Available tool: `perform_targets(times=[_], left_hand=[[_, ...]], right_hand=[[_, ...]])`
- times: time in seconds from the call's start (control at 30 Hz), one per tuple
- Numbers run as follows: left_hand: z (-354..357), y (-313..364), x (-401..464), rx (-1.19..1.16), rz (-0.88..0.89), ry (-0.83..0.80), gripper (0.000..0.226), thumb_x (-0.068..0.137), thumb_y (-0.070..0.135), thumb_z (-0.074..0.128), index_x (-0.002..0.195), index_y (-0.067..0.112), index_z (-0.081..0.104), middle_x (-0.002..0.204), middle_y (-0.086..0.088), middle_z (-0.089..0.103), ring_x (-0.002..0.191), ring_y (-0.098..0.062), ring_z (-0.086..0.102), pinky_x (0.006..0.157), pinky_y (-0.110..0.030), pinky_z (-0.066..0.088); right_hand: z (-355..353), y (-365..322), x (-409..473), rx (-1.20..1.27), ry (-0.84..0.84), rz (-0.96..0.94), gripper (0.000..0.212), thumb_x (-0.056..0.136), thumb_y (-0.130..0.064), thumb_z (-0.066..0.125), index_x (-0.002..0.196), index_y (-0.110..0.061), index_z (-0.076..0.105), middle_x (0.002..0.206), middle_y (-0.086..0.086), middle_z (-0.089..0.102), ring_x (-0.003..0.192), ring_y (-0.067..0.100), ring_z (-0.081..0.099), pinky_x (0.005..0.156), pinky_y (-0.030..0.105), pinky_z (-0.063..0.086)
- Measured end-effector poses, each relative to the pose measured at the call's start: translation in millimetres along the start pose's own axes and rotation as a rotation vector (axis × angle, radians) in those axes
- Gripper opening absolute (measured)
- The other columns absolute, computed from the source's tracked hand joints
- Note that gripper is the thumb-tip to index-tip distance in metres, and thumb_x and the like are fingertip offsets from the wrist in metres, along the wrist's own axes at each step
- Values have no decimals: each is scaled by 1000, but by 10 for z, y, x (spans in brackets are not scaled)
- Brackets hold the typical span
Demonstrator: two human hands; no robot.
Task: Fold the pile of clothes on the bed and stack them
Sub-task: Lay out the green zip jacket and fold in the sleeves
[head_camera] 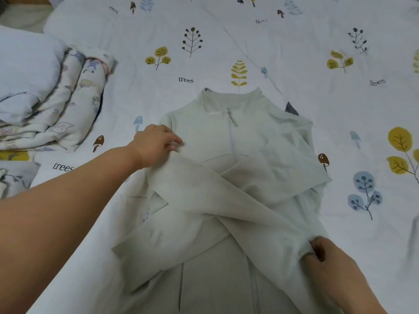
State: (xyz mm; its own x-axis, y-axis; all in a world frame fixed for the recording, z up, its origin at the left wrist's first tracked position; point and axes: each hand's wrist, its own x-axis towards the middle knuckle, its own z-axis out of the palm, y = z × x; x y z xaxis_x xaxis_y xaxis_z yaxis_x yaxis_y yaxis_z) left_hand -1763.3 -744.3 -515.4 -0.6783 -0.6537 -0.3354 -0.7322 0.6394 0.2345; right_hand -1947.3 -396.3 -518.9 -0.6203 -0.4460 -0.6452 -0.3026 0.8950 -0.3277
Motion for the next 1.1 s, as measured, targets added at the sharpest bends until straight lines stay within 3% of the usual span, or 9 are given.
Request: perform_targets(times=[0.13,0.23,0.4,0.6,0.7,0.83,0.93,1.03,1.1], left_hand=[[-184,-67,51,-55,1,-233,46,59,75,42,93,52,62,141,-1,44,137,-22,28,113,-43,23],[-288,-89,66,154,3,-372,28,66,54,72,86,44,57,144,6,37,137,-18,24,111,-37,20],[-367,-34,216,-7,-213,-65,35,71,53,59,84,21,63,106,-10,60,111,-34,49,98,-44,39],[-119,331,311,178,-265,187,29,89,25,57,103,-1,59,109,-26,48,95,-44,52,74,-42,39],[10,541,251,51,-230,340,27,90,13,50,112,-3,48,111,-28,50,92,-45,54,72,-45,40],[262,714,-117,113,127,564,42,82,23,39,113,-3,53,119,-29,52,98,-44,55,76,-47,46],[595,685,-284,317,205,327,62,88,48,32,133,7,44,143,-24,39,128,-43,39,100,-60,32],[704,435,-184,358,-12,64,80,85,69,8,150,22,8,157,-13,2,143,-40,5,110,-60,8],[701,196,-78,305,-203,-15,80,81,72,4,147,30,-12,156,-10,-17,143,-36,-11,114,-54,-1]], right_hand=[[5,15,28,69,-11,-16,8,86,-21,53,79,-19,52,75,2,58,76,23,54,67,32,38],[2,75,31,60,-9,-32,7,85,-17,55,80,-18,51,70,-2,56,72,19,53,66,33,39],[-7,163,-81,86,-10,30,22,78,-12,67,79,-19,46,69,-4,54,73,22,52,67,32,38],[80,146,-153,-58,29,119,28,83,-29,61,74,-21,36,72,-2,52,76,25,51,63,31,36],[213,197,-141,-229,356,68,14,80,-25,56,92,-17,54,79,11,57,78,32,53,61,34,40],[397,114,-122,-151,830,-307,48,67,-24,46,112,-10,55,109,21,55,96,36,48,69,45,46],[582,-164,-76,-190,742,-580,49,85,-34,37,128,-13,43,136,14,41,128,30,35,98,49,29],[748,-221,127,-276,552,-612,50,94,-40,28,137,-16,38,145,9,36,145,19,11,112,46,11],[754,-157,275,-323,440,-544,55,97,-47,17,140,-18,34,147,9,38,141,22,19,111,43,7]])
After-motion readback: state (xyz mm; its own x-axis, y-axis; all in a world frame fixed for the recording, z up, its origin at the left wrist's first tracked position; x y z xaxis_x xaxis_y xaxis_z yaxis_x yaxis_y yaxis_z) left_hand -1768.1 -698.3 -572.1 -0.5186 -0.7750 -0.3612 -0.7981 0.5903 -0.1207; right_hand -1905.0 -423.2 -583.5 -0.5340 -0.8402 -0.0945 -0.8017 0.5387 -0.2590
